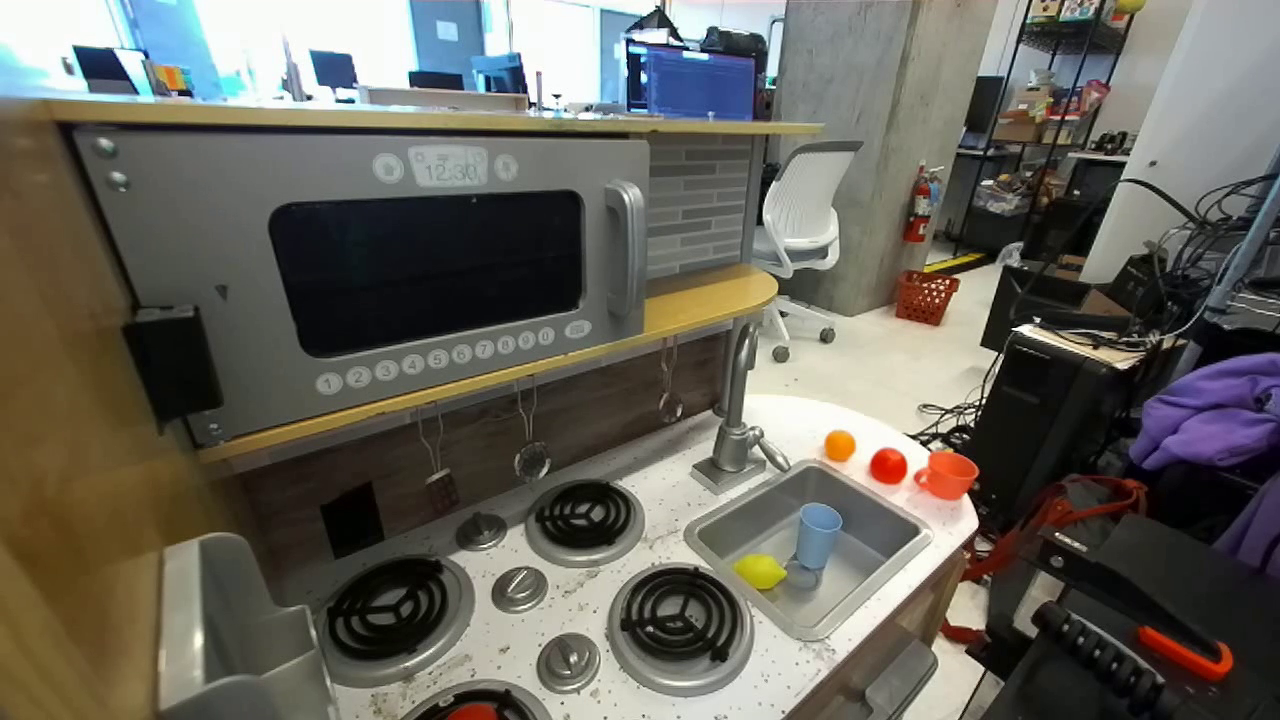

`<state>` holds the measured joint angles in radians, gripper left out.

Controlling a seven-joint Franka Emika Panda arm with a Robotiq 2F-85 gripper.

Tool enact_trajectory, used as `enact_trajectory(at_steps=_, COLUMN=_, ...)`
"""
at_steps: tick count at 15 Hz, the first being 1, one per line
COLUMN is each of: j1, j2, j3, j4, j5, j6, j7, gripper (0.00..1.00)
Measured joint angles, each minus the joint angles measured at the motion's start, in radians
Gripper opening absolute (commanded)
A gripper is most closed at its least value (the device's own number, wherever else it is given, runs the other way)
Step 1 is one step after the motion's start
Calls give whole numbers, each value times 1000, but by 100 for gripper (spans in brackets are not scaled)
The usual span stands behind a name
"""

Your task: Move the orange object to the right front of the stove

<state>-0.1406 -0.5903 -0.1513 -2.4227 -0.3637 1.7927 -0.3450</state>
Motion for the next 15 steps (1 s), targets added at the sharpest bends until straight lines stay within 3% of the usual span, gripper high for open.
enact_trajectory(at_steps=5, j1=15, j2=85, j3=12, j4=10, j5=0, j6=76, j7=74, gripper=100)
enact_trajectory(at_steps=15, j1=24, j2=474, j3=30, j4=168, j5=-2, j6=340, j7=135, gripper=100)
